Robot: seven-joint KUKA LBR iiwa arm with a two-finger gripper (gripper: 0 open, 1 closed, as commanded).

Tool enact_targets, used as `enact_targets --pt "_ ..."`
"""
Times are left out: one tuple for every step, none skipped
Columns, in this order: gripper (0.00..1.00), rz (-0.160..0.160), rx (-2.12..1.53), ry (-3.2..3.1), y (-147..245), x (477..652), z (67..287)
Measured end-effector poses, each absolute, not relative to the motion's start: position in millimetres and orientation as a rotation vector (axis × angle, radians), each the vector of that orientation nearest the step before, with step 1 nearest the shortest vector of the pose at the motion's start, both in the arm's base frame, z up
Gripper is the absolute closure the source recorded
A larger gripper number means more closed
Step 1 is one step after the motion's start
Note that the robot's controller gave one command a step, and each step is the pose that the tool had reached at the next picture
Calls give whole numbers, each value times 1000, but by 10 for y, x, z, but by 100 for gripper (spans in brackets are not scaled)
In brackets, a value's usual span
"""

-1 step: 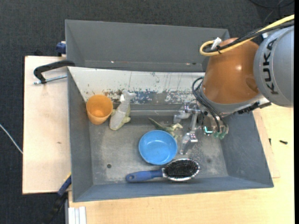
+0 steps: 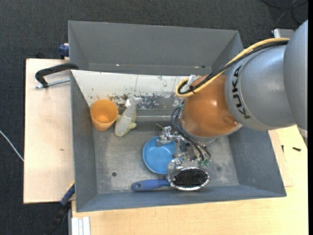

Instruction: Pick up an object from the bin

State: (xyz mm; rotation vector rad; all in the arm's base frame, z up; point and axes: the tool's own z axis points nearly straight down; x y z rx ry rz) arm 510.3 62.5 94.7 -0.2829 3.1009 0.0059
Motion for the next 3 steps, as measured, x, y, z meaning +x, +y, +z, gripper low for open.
enact_targets --pt "100 4 -290 3122 620 5038 878" --pt "100 1 -561 3076 812 5076 2363" --pt "100 0 -630 3069 654 5278 2397"
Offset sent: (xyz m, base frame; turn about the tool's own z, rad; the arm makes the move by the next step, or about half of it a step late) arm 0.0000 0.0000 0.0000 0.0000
